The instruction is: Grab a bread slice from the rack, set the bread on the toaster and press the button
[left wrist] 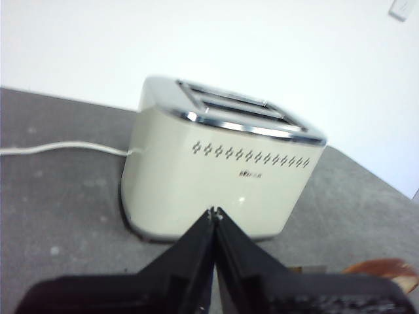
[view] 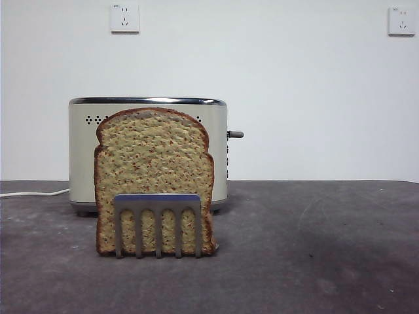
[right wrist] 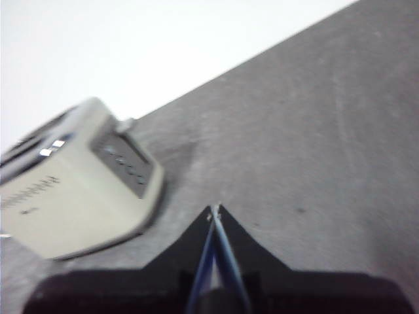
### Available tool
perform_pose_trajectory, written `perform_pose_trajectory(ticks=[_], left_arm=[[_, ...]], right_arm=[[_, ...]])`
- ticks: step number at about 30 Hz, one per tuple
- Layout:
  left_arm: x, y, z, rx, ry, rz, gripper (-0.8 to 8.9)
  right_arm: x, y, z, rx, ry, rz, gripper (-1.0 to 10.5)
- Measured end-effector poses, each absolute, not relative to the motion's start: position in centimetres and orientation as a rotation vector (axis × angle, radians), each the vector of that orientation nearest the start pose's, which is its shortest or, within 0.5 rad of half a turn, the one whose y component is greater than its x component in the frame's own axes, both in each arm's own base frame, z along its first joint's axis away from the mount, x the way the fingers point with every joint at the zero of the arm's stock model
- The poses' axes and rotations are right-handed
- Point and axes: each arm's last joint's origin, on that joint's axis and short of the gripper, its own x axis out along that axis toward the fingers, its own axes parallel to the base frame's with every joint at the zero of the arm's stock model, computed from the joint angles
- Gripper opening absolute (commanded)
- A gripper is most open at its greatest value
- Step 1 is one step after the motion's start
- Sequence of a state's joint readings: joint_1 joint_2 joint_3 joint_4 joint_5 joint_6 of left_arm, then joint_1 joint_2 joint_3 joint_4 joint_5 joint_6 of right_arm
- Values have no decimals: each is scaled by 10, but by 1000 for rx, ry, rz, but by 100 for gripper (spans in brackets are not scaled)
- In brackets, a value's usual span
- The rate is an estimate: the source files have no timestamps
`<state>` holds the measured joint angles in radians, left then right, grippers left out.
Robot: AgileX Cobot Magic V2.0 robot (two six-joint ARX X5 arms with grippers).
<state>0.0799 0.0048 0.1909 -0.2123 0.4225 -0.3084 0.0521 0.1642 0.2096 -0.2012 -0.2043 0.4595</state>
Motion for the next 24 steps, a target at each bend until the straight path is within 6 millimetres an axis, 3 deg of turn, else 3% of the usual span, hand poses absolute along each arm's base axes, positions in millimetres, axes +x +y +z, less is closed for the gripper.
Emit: perform_pose_trajectory(ticks=[10,19,24], left_arm=[[62,-9,261,-302,59,-404,-8],[71,-13,314,-241,202,-583,-8],[76,-15,340,-164,283,-673,-8]], right_arm=[[110,16,279,360,329,382,-12],[119,20,342,197,449,499,-12],[119,23,362,96,517,541,-12]])
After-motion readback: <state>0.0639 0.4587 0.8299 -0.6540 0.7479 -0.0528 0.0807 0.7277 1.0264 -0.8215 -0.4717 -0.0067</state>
